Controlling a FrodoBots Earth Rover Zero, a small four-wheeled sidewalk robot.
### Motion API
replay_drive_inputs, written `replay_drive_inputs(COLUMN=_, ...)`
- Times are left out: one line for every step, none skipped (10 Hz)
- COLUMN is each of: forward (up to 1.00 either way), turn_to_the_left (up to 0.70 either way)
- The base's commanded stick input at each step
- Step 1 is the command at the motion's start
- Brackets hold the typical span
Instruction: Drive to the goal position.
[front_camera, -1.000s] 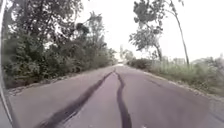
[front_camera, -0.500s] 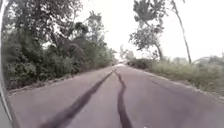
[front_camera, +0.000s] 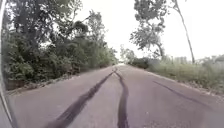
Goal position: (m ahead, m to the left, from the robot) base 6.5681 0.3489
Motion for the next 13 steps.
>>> replay_drive_inputs(forward=0.70, turn_to_the_left=0.00)
replay_drive_inputs(forward=0.70, turn_to_the_left=0.00)
replay_drive_inputs(forward=0.70, turn_to_the_left=0.00)
replay_drive_inputs(forward=0.70, turn_to_the_left=0.00)
replay_drive_inputs(forward=0.70, turn_to_the_left=0.00)
replay_drive_inputs(forward=0.70, turn_to_the_left=0.00)
replay_drive_inputs(forward=0.70, turn_to_the_left=0.00)
replay_drive_inputs(forward=0.70, turn_to_the_left=0.00)
replay_drive_inputs(forward=0.70, turn_to_the_left=0.00)
replay_drive_inputs(forward=0.70, turn_to_the_left=0.00)
replay_drive_inputs(forward=0.70, turn_to_the_left=0.00)
replay_drive_inputs(forward=0.70, turn_to_the_left=0.00)
replay_drive_inputs(forward=0.70, turn_to_the_left=0.00)
